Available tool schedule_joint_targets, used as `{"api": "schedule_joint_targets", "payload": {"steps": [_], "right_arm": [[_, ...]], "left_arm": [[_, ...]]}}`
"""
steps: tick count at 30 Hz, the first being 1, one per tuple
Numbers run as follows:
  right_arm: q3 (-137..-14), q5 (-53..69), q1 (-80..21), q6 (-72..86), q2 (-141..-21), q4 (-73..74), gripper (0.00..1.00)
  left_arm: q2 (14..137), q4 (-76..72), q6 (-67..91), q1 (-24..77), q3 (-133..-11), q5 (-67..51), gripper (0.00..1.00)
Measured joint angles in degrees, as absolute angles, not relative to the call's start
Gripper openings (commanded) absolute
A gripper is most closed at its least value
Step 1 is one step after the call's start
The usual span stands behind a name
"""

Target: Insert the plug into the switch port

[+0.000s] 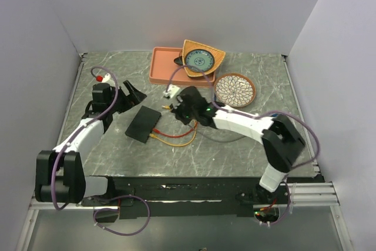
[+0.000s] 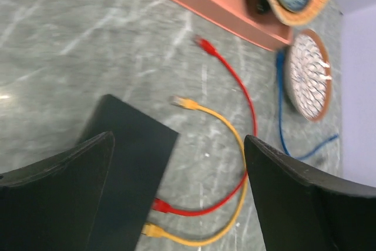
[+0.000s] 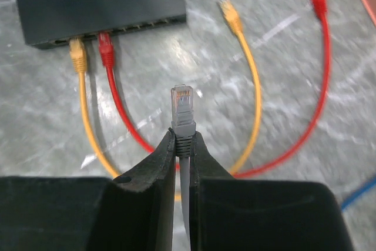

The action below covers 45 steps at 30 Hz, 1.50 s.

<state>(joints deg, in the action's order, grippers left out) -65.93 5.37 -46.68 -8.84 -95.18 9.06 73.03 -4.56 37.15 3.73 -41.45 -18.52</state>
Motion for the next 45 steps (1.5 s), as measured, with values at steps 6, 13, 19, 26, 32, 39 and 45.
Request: {"api": "schedule_joint_targets", "payload": {"steps": [6, 13, 19, 26, 32, 39, 45], "right_arm": [[-73.9, 1.4, -50.4, -11.5, -105.9, 10.8, 0.00], [-76.8, 1.2, -51.0, -13.8, -112.2, 10.6, 0.00], [-76.8, 3.4, -51.0, -16.5, -114.3, 10.3, 0.00], [-78.7, 6.1, -51.1, -18.0, -115.5, 10.9, 0.00], [-82.9, 7.1, -51.8, -18.7, -118.6, 11.0, 0.00], [-84.5, 7.2, -53.0, -19.2, -119.3, 12.4, 0.00], [-84.1, 7.2, -53.3, -19.1, -119.3, 12.0, 0.00]], "left_arm": [[80.0, -6.5, 37.7, -0.4, -39.4, -17.6, 0.88], [87.5, -9.4, 37.5, -2.1, -36.7, -20.3, 0.82], [90.4, -14.2, 37.1, -2.1, -36.3, -25.0, 0.76], [90.8, -16.0, 36.6, -2.2, -35.2, -27.2, 0.67], [90.8, -16.0, 36.4, -2.2, -34.8, -27.2, 0.62], [91.0, -16.0, 35.7, -2.3, -34.7, -27.1, 0.59], [91.4, -16.3, 35.6, -2.5, -34.7, -27.2, 0.58]]}}
